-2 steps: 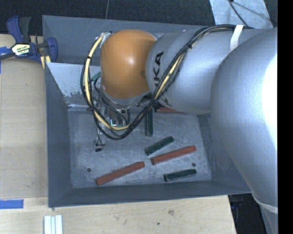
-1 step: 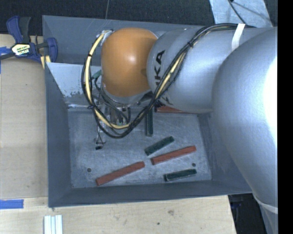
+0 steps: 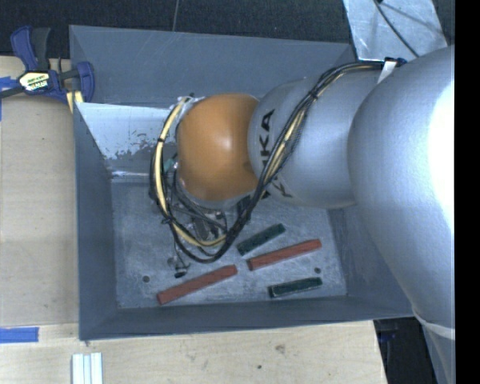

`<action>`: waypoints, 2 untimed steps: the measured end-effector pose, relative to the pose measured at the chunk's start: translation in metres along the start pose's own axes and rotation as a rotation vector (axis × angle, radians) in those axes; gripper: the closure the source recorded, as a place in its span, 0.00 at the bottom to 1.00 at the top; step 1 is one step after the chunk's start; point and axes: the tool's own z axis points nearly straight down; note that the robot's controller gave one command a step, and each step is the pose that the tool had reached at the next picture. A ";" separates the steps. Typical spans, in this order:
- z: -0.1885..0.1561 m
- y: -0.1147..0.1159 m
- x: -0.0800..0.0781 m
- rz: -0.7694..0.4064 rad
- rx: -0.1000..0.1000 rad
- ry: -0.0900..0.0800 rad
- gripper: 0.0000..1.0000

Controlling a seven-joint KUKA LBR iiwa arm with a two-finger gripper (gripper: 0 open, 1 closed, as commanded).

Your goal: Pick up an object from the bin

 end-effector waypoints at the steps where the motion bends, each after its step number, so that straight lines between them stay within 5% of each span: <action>1: 0.009 -0.018 0.028 -0.070 0.001 0.015 0.00; 2: -0.003 -0.043 0.062 -0.235 0.000 0.009 0.00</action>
Offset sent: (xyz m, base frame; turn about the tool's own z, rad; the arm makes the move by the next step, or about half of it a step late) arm -0.0549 -0.0545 0.0027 -0.2339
